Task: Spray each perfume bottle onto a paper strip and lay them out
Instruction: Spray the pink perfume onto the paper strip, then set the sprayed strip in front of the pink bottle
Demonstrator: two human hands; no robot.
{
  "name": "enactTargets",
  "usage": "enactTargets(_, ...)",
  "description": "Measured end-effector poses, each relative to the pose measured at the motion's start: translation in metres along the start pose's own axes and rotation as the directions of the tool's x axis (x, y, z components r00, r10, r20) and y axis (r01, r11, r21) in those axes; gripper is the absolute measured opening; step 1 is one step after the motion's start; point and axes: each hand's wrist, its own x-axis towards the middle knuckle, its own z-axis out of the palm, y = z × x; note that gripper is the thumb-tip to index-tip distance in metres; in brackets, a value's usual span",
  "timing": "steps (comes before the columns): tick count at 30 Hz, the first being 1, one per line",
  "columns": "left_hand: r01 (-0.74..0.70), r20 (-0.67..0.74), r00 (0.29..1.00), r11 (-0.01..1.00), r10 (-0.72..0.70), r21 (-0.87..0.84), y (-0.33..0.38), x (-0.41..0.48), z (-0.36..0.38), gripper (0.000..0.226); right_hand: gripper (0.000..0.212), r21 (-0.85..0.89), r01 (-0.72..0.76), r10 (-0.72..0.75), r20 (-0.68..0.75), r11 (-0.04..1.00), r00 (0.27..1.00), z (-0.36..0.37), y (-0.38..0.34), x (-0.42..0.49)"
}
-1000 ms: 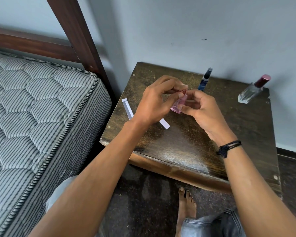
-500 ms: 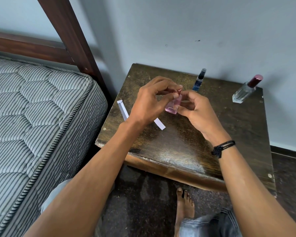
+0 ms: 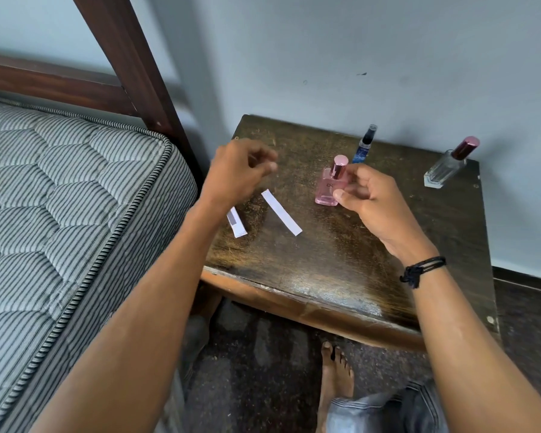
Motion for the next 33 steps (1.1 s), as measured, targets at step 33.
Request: enactTargets(33, 0.001, 0.295, 0.955, 0.998, 0.018, -0.065, -0.004, -0.006, -0.016, 0.008, 0.013, -0.453, 0.207, -0.328, -0.207, 0.867, 0.922, 0.058, -0.014, -0.042)
